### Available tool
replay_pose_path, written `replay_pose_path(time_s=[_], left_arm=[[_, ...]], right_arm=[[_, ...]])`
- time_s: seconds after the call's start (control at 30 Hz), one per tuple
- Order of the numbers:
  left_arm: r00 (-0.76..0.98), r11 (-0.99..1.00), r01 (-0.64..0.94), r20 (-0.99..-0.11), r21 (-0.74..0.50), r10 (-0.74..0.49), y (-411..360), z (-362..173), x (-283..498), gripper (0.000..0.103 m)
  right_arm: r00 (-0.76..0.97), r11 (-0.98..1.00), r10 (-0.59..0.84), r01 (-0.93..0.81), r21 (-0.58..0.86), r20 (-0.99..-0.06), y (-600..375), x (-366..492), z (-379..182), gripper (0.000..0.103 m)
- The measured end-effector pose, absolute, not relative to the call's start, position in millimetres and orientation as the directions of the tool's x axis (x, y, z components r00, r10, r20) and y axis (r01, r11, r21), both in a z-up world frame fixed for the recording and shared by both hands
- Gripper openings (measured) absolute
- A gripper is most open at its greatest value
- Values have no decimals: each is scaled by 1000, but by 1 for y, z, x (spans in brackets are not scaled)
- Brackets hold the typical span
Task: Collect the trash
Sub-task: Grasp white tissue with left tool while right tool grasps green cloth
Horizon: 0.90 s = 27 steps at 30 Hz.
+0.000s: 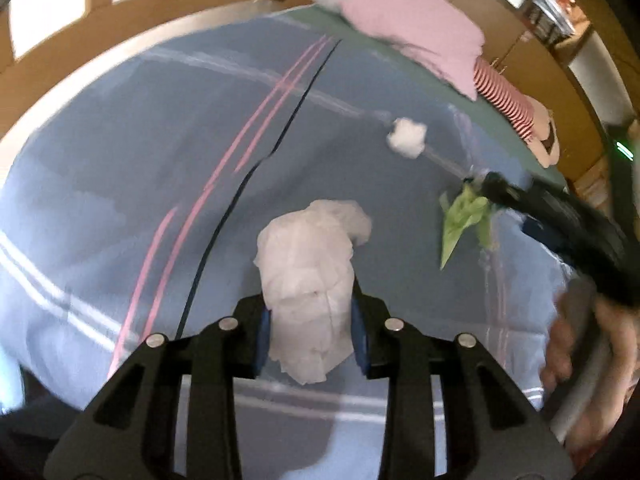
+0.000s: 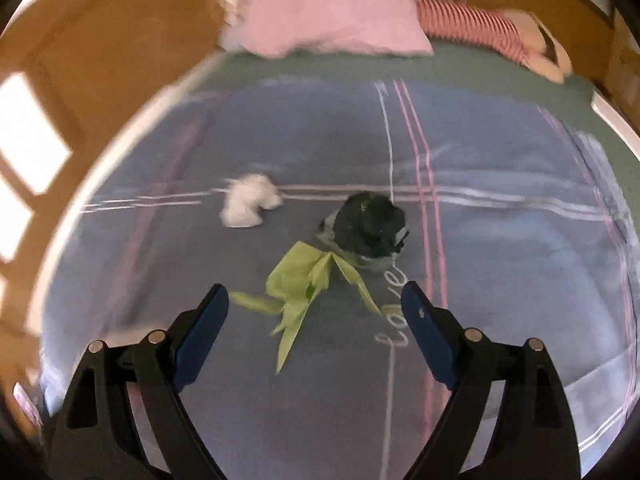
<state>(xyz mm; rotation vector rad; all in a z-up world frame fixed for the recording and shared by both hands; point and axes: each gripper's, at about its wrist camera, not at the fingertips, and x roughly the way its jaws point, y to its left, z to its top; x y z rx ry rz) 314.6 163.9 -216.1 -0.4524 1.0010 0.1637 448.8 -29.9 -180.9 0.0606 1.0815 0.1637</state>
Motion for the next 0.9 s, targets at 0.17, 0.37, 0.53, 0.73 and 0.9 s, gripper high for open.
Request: replay_pose_path(time_s=[0.17, 0.37, 0.53, 0.73, 0.9], left_arm=[[568, 911, -310, -821, -271, -51, 164, -211, 314, 34], [588, 911, -299, -807, -285, -60, 167, -208, 308, 34], [635, 920, -268, -771, -285, -54, 160, -200, 303, 33], [731, 971, -192, -681, -144, 44, 124, -176, 273, 33], [785, 994, -109, -616, -23, 71, 87, -162, 242, 33]], right_arm=[[385, 996, 83, -61, 64, -919, -10, 477, -218, 59], [373, 994, 84, -96, 51, -924, -18, 458, -218, 22], [392, 989, 118, -133, 71, -912, -38, 417, -195, 21], [450, 978, 187, -166, 124, -873, -63, 359, -148, 21], [504, 970, 231, -187, 156, -832, -82, 309, -108, 22]])
